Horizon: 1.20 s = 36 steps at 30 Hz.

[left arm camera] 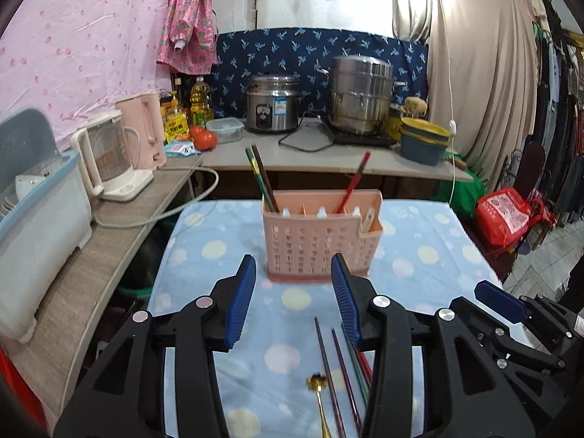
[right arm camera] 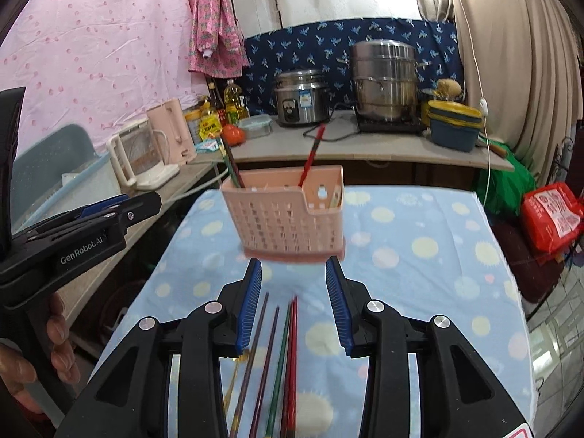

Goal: Organize utensils
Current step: 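Open both tools to release the chopsticks in the caddy, then move both open tools back toward the gold spoon and remaining chopsticks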

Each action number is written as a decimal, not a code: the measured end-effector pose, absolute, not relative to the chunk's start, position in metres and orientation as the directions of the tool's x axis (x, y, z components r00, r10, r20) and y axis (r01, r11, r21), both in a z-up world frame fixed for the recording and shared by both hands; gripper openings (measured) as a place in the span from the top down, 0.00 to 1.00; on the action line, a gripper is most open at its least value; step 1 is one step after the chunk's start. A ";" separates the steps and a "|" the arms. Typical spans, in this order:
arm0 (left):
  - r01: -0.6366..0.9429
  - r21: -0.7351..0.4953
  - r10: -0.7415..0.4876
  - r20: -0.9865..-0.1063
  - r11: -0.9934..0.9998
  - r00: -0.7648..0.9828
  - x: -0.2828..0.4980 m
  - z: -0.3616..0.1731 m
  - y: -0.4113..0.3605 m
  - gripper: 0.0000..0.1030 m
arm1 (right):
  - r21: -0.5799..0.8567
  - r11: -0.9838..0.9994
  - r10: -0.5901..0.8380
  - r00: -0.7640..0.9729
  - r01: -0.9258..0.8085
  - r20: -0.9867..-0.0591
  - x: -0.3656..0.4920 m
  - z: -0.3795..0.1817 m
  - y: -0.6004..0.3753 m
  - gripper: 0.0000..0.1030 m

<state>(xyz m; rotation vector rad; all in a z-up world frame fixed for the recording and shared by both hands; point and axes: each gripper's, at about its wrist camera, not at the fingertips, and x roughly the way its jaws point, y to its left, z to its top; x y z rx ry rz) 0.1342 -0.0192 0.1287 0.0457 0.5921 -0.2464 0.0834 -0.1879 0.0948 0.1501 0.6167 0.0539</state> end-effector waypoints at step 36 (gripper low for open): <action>0.225 -0.106 -0.217 -0.803 0.968 0.554 0.044 -0.031 -0.001 0.60 | 0.182 0.978 0.081 0.618 0.102 -0.782 -0.014 -0.049 -0.184 0.64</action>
